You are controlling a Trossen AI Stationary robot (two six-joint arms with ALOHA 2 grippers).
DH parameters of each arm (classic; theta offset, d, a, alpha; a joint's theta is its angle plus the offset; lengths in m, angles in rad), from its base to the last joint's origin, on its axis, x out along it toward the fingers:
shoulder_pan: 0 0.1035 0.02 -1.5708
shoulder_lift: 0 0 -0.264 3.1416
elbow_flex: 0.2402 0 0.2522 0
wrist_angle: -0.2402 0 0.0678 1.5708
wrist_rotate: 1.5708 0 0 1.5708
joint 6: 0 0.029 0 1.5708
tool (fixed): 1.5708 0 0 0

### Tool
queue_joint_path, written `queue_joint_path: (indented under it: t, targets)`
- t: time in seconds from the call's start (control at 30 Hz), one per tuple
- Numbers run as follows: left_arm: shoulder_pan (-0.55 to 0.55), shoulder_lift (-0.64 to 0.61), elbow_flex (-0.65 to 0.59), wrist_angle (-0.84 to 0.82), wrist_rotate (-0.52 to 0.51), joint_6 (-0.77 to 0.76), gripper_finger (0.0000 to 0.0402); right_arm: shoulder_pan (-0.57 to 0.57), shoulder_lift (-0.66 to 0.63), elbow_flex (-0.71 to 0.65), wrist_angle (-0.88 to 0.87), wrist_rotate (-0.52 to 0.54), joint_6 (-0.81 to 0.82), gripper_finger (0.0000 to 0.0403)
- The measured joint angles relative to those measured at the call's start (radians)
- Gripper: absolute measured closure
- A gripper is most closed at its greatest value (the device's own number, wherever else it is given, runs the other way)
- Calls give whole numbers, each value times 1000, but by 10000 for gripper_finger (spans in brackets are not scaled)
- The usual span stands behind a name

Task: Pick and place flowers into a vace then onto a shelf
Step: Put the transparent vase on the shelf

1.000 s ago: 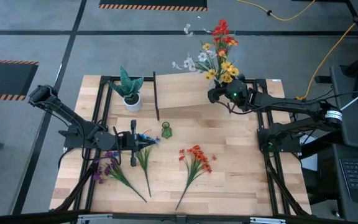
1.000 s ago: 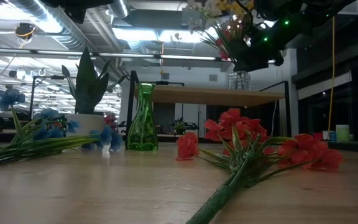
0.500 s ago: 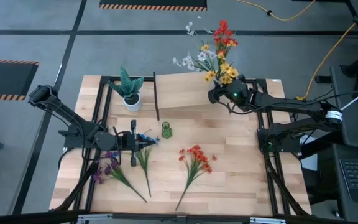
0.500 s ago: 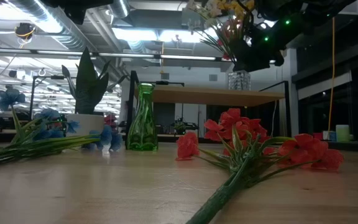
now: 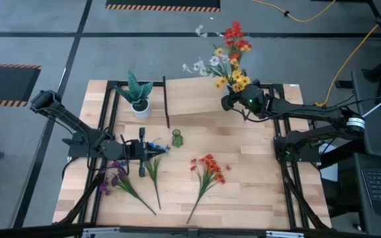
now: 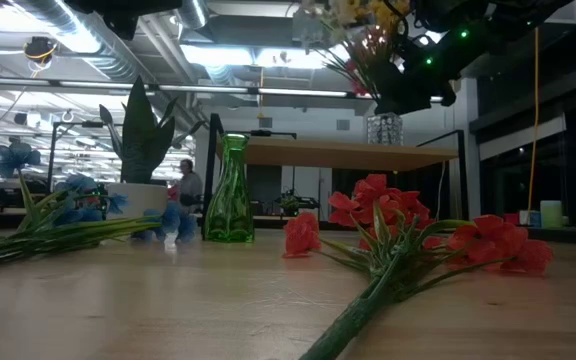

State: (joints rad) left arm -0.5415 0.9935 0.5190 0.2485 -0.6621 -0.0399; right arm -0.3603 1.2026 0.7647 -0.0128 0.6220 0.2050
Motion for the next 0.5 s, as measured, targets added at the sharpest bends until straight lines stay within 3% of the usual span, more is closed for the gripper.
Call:
queue_joint_path:
  t: [0.27,0.5]
  targets:
    - [0,0,0,0,0,0,398,0,0,0,0,1,0,160]
    - [0,0,0,-12,0,0,398,24,-4,0,-9,1,1,122]
